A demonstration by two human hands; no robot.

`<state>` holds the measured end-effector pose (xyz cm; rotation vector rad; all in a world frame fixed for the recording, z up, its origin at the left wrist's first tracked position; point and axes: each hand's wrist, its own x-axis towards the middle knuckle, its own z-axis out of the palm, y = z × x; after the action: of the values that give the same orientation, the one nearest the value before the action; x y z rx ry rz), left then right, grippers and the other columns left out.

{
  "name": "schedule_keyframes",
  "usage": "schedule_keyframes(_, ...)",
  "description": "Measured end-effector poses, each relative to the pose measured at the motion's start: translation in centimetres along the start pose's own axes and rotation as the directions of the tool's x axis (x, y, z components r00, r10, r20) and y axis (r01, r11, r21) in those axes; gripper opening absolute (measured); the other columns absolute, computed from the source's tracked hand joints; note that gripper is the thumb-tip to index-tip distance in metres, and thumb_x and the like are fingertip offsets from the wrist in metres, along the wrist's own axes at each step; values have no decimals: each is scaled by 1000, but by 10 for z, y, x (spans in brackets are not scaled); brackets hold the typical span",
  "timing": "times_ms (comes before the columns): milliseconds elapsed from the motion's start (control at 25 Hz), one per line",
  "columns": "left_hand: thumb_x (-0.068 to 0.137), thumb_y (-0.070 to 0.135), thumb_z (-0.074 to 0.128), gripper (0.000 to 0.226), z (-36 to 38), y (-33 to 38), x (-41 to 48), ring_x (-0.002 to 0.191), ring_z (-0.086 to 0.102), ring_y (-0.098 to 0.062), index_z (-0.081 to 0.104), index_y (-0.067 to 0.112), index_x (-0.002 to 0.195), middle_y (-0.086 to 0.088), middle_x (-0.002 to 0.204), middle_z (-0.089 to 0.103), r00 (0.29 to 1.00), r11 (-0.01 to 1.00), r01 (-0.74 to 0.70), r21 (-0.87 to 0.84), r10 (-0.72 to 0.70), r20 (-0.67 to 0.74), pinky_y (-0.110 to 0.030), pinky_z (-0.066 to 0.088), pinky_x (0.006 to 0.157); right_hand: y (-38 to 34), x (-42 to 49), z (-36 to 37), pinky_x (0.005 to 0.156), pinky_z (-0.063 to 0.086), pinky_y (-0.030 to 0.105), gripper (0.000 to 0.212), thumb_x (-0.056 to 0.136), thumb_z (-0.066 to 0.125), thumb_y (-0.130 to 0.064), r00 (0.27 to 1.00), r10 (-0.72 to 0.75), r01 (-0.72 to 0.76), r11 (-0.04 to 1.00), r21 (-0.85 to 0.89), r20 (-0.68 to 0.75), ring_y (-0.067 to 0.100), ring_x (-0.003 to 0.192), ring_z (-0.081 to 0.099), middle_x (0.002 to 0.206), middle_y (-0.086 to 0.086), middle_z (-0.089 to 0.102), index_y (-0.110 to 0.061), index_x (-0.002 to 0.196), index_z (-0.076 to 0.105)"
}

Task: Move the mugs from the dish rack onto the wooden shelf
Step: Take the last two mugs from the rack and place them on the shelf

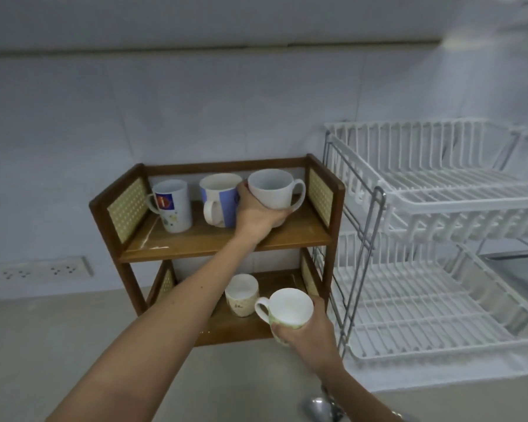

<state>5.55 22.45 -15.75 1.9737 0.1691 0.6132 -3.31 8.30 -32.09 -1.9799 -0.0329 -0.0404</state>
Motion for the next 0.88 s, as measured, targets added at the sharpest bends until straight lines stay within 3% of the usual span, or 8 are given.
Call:
schedule_keyframes(120, 47, 48, 85, 104, 12, -4, 14, 110, 48, -12, 29, 20, 130, -1, 130, 51, 998, 998, -1, -55, 4, 61, -27, 37, 86, 9, 13, 10, 72, 45, 21, 87, 43, 84, -54, 999, 44, -44, 999, 1, -26, 12, 93, 53, 103, -10, 53, -38, 113, 35)
schedule_keyframes(360, 63, 35, 84, 87, 14, -19, 20, 118, 51, -19, 35, 16, 133, -3, 131, 53, 989, 1000, 22, -9, -21, 145, -25, 39, 85, 23, 38, 32, 76, 47, 28, 91, 46, 86, -50, 984, 143, -143, 990, 7, -109, 16, 96, 52, 105, -7, 51, -26, 121, 40)
schedule_keyframes(480, 79, 30, 73, 71, 0, -22, -12, 124, 47, -11, 36, 17, 138, -1, 135, 51, 987, 987, -154, 35, 152, 55, -17, 37, 91, 24, 53, 36, 82, 52, 35, 94, 48, 88, -44, 976, 151, -150, 989, 16, -155, 23, 101, 54, 109, -1, 52, -19, 125, 40)
schedule_keyframes(560, 88, 25, 59, 53, -13, -43, -56, 129, 40, 0, 40, 21, 138, 4, 138, 49, 926, 928, -367, 59, 371, -75, -10, 32, 103, 27, 63, 43, 90, 53, 45, 97, 51, 89, -42, 969, 176, -177, 984, 10, -173, 31, 111, 54, 119, 8, 55, -15, 129, 39)
schedule_keyframes(640, 90, 15, 54, 41, -23, -84, -109, 133, 39, -2, 49, 18, 131, 3, 135, 53, 860, 858, -490, 154, 505, -77, -21, 34, 110, 31, 71, 48, 95, 49, 48, 101, 53, 89, -41, 968, 185, -190, 982, -13, -171, 34, 118, 51, 128, 13, 52, -13, 133, 36)
schedule_keyframes(680, 88, 10, 56, 40, -26, -109, -135, 133, 41, -8, 53, 15, 128, 0, 134, 55, 870, 851, -472, 229, 492, -37, -30, 37, 110, 33, 73, 50, 96, 48, 48, 102, 53, 89, -41, 971, 181, -187, 982, -23, -158, 35, 119, 50, 129, 14, 52, -13, 134, 34)
schedule_keyframes(760, 88, 8, 58, 45, -30, -160, -176, 136, 39, -19, 53, 9, 132, -8, 140, 52, 950, 859, -311, 406, 292, 109, -44, 34, 112, 36, 79, 53, 97, 47, 47, 100, 54, 89, -40, 976, 170, -174, 985, -16, -136, 34, 120, 50, 130, 13, 53, -15, 134, 34)
schedule_keyframes(880, 96, 29, 41, 59, -30, -216, -217, 148, 8, -21, 25, 10, 150, -8, 160, 19, 951, 763, -116, 636, -99, 293, -41, 5, 122, 38, 87, 58, 97, 45, 42, 96, 54, 90, -39, 972, 180, -184, 983, -8, -148, 32, 120, 50, 128, 12, 54, -14, 131, 37)
